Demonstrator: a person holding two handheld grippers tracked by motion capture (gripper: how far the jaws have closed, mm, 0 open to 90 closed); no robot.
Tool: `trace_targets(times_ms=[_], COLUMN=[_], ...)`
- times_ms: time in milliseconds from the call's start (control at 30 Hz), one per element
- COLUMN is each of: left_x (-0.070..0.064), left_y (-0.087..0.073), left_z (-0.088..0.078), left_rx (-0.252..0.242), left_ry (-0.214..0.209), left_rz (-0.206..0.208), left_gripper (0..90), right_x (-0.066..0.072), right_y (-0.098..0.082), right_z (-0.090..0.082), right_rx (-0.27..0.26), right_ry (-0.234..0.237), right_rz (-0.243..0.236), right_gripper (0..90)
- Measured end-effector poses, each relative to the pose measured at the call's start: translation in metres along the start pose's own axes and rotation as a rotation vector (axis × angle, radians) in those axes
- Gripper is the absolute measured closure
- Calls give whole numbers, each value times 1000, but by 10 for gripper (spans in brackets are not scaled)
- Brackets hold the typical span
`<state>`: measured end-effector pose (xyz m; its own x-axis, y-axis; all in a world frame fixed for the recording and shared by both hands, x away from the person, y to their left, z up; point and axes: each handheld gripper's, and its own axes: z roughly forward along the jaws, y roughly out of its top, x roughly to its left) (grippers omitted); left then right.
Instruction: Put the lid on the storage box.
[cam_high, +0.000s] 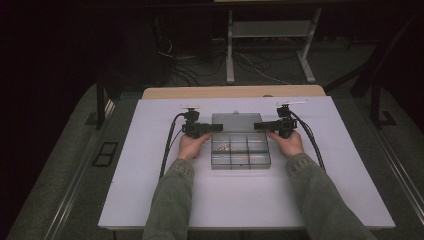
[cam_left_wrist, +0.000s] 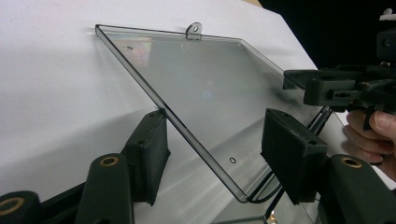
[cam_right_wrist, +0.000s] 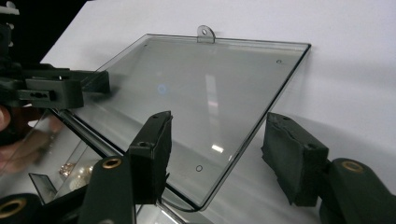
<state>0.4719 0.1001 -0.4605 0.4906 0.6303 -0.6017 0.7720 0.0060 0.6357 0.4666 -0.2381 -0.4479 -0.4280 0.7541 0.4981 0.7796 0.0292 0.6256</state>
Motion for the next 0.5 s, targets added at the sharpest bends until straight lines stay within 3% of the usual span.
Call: trace_targets(times_ms=[233, 367, 500], left_x=[-5, -8, -10], left_y=[1, 2, 4], left_z=[-1, -2, -4], left_rx=[-12, -26, -39], left_ry=[18, 32, 40], left_rz=[23, 32, 47], left_gripper=[442, 479, 514], right_x=[3, 3, 6], right_y=[1, 1, 1], right_z=[-1, -2, -3], right_rx=[-5, -13, -16], right_ry=[-15, 6, 9], right_rz=[-4, 17, 2], right_gripper=[434, 474, 485])
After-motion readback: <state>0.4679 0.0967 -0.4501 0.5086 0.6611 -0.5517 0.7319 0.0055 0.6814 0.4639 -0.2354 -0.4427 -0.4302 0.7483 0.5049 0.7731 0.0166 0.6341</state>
